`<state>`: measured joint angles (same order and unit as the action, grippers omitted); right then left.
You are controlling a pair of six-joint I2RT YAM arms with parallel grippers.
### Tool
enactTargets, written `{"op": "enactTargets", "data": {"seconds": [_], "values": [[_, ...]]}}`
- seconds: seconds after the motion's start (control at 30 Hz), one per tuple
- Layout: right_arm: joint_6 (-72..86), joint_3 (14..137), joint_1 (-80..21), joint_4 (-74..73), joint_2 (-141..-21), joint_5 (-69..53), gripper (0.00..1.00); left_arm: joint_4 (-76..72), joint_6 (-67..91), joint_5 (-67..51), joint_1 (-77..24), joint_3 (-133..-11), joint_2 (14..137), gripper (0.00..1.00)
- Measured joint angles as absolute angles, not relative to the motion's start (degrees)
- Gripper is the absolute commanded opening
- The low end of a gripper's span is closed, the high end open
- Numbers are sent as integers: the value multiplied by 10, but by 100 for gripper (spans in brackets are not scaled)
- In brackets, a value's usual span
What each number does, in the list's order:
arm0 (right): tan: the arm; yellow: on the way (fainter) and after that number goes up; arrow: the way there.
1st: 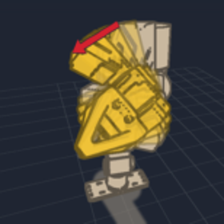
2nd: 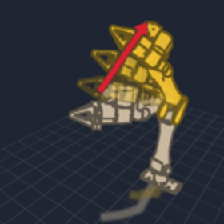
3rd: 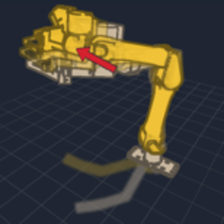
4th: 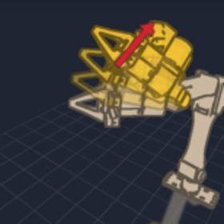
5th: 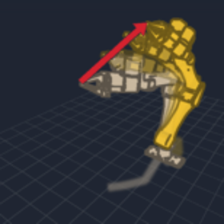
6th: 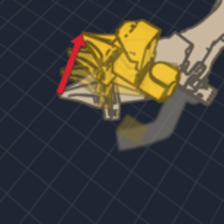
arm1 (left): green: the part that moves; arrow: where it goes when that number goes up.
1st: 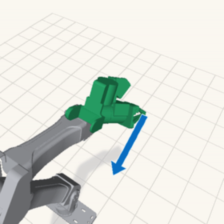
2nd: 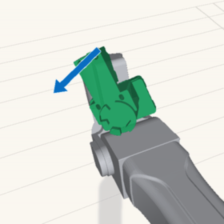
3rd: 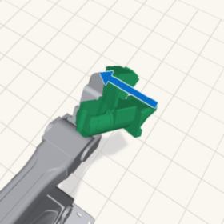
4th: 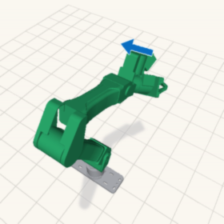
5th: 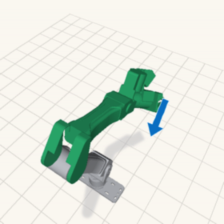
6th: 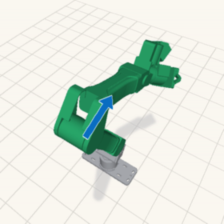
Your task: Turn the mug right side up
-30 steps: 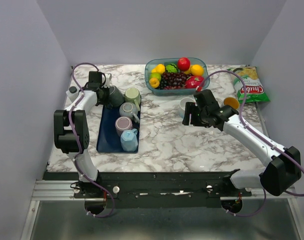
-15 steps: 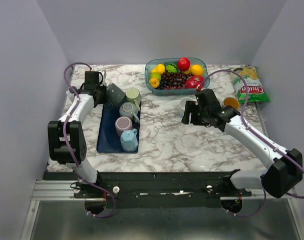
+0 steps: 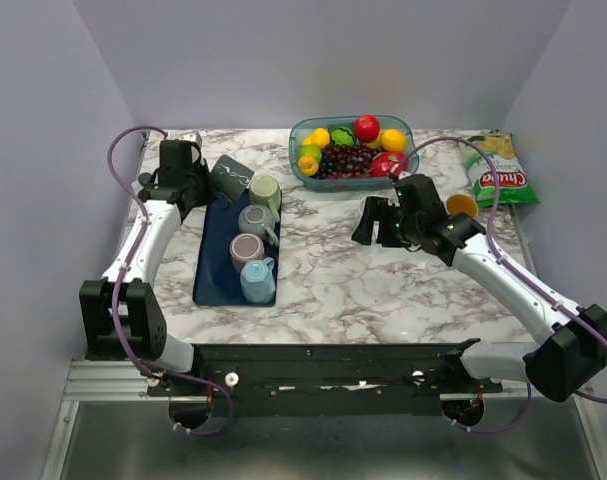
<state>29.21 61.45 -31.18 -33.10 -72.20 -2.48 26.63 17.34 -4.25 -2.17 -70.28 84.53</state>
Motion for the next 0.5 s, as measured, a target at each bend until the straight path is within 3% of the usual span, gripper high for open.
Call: {"op": "enactTargets", "data": {"seconds": [0.5], "values": [[374, 632, -343, -107, -710, -228, 85, 201, 471, -114, -134, -604, 651, 0]]}}
